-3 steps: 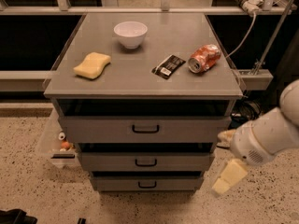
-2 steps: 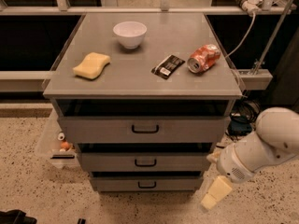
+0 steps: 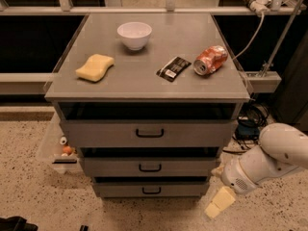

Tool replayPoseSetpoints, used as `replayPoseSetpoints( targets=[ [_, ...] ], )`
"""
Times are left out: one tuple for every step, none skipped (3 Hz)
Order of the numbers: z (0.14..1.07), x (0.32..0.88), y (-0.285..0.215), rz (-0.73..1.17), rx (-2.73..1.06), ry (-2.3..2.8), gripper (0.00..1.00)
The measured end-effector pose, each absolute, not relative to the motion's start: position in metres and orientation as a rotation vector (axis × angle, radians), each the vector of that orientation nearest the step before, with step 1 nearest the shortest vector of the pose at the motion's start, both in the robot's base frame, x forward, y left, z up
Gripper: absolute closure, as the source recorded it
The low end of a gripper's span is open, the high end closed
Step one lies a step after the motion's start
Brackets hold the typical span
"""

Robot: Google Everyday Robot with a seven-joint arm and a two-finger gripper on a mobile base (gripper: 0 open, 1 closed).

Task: Open middle drawer

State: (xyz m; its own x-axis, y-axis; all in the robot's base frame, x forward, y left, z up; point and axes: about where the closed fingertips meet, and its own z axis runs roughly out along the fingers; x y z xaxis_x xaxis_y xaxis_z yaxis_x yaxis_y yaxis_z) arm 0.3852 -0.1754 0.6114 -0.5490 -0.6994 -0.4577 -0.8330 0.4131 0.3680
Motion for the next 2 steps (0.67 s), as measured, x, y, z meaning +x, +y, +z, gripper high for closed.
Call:
replayPoseSetpoints(
  targets=[
    [0.539, 0.393, -0.162, 0.982, -1.255, 2.380, 0.00],
    [0.495, 0.421, -0.136, 1.030, -1.264, 2.244, 0.00]
  ],
)
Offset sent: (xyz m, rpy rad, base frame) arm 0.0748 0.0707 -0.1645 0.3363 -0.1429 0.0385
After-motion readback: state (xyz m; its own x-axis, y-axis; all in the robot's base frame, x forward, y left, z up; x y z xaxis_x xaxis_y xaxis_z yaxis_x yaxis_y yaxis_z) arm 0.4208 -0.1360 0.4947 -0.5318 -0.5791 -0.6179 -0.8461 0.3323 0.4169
